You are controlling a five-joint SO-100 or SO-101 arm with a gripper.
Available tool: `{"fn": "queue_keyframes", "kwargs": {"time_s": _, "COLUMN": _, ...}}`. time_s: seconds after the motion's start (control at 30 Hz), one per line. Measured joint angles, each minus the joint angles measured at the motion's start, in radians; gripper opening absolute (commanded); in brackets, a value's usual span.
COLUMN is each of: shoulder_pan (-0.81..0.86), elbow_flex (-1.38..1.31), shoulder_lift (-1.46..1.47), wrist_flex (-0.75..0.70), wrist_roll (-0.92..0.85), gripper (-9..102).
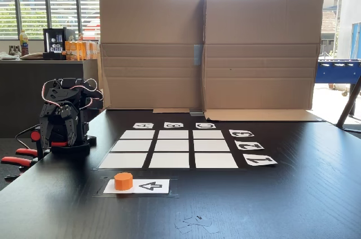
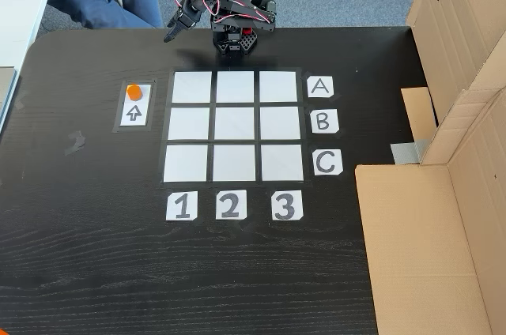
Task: Pick up the round, orange token and place it in the grid on square A1.
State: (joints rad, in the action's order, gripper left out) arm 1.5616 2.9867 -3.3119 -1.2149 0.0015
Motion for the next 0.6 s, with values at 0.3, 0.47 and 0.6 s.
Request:
{"fn": "queue_keyframes", "kwargs": {"time_s": 0.3, "shoulder_pan": 0.044, "elbow_flex": 0.015, "shoulder_lift": 0.115, "wrist_flex": 0.377, "wrist_roll": -0.035, "gripper": 29}}
{"fn": "queue_keyframes", "kwargs": {"time_s": 0.47, "shoulder_pan": 0.048, "elbow_flex": 0.000, "shoulder_lift": 0.156, "wrist_flex": 0.405, "wrist_roll": -0.035, "gripper": 29}}
{"fn": "queue_keyframes", "kwargs": {"time_s": 0.6, "shoulder_pan": 0.048, "elbow_flex": -0.063, "shoulder_lift": 0.252, "wrist_flex": 0.419, "wrist_roll": -0.035, "gripper": 29}}
